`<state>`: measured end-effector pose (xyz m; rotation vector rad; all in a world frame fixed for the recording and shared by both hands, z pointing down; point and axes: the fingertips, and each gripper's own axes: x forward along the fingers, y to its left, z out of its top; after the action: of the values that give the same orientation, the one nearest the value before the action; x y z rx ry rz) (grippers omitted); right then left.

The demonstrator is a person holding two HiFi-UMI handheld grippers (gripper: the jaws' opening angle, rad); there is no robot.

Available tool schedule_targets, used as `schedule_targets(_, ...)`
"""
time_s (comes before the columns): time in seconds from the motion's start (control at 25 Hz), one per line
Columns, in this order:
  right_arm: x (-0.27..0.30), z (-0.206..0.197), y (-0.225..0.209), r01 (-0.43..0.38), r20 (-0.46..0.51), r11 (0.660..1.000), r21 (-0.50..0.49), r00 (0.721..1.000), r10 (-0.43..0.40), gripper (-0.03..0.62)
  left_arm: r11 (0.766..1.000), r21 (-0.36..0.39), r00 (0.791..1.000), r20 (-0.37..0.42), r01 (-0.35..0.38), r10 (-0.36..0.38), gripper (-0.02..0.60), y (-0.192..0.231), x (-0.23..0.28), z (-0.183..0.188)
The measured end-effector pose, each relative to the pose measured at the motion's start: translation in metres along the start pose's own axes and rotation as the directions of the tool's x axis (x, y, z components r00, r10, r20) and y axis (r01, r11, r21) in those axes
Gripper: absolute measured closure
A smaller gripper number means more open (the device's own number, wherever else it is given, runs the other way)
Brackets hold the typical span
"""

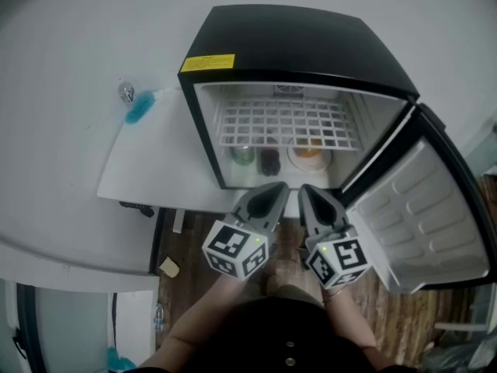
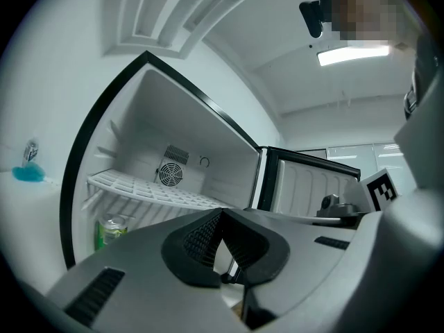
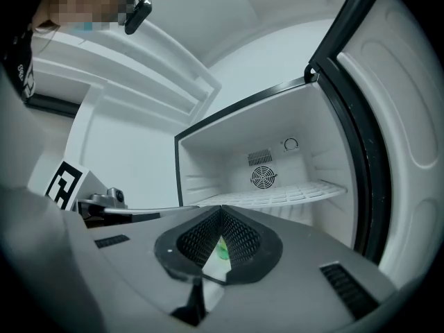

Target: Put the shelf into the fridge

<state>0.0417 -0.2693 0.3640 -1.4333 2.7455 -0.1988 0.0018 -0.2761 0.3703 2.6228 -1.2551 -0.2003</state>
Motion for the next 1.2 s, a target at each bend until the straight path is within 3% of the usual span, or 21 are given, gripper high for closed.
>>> schedule_targets(0.16, 0.002, -0.002, 0.002, -0.003, -0.012, 1.000, -0.030, 1.000, 0.002, 0.583, 1.000, 0.013, 1.000, -0.008, -0.013, 0.013, 0.574, 0.001, 0.001, -0.005)
schedule_targets(0.52, 0.007, -0.002, 0.002, -0.012, -0.009, 1.000, 0.002, 1.000, 0.012, 0.583, 0.999, 0.031, 1.000, -0.028, -0.012, 0.013, 0.574, 0.000, 0.005, -0.009)
schedule_targets(1.2, 0.009, -0.012, -0.011, 0.009, -0.041, 1.000, 0.022, 0.999, -0.008, 0.585, 1.000, -0.018, 0.999, -0.032, -0.023, 0.023, 0.574, 0.008, 0.009, -0.014)
